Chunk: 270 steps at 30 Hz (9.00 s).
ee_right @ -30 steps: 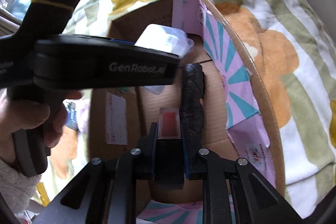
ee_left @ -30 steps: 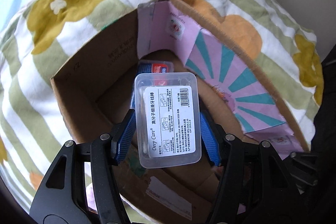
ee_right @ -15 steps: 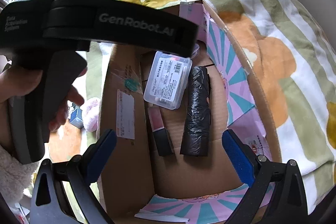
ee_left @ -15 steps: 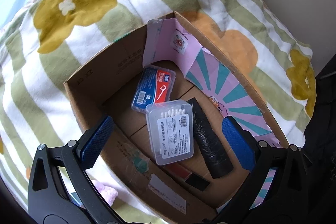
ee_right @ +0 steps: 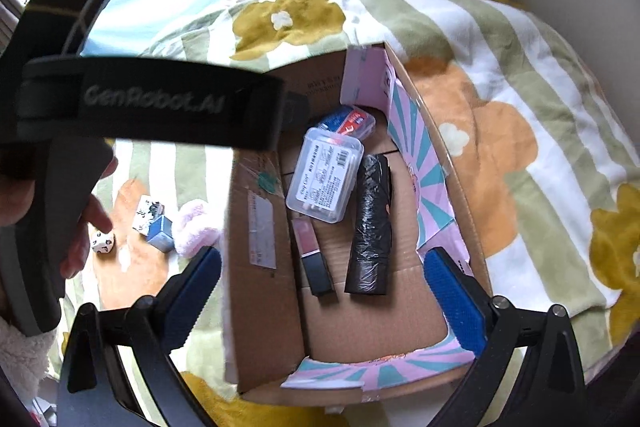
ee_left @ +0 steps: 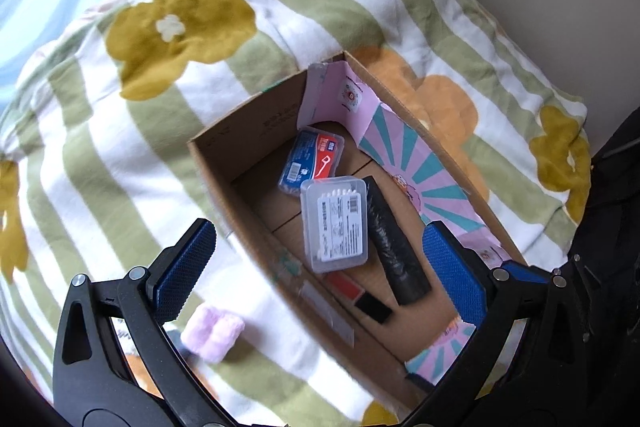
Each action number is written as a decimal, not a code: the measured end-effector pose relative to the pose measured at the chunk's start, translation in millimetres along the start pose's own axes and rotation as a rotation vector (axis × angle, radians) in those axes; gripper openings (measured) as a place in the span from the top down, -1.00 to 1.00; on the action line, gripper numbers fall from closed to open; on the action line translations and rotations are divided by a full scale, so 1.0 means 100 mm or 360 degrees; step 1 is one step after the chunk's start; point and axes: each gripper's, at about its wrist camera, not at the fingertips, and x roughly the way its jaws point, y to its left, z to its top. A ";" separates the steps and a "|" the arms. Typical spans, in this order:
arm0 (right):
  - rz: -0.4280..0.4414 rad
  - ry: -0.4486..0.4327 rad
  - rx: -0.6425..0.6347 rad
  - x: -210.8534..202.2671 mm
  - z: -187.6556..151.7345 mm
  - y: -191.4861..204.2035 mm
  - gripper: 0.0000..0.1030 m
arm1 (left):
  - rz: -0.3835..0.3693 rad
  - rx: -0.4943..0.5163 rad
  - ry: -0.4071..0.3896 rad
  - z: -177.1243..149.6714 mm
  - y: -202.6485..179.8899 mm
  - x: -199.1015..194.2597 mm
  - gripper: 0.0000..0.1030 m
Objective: Organize objects
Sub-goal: 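Withdraw both tools from the box toward the remaining items, then grasp the white panda sock with left tool while right tool grasps blue cube, then carry the sock and blue cube over the cardboard box with both tools, then open both tools to drop the sock and cube into the box, then withdraw both tools from the box toward the tissue pack and pink puff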
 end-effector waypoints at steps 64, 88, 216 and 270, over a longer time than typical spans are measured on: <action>0.0226 -0.0149 -0.0843 -0.50 -0.25 2.39 -0.98 | 0.0544 -0.1246 -0.0430 -3.12 2.07 -2.28 -0.99; 0.0158 -0.0124 -0.0889 1.47 -0.39 2.47 -0.85 | 0.0561 -0.1239 -0.0355 -3.28 3.20 -0.29 -0.92; -0.0240 0.0007 -0.0101 -0.01 -0.05 -0.04 0.33 | -0.0090 0.0225 -0.0145 0.09 -0.43 0.09 -0.29; -0.0047 0.0013 -0.0231 -0.49 -0.14 0.49 -0.99 | -0.0051 0.0186 -0.0197 -0.17 -0.19 -0.71 -0.99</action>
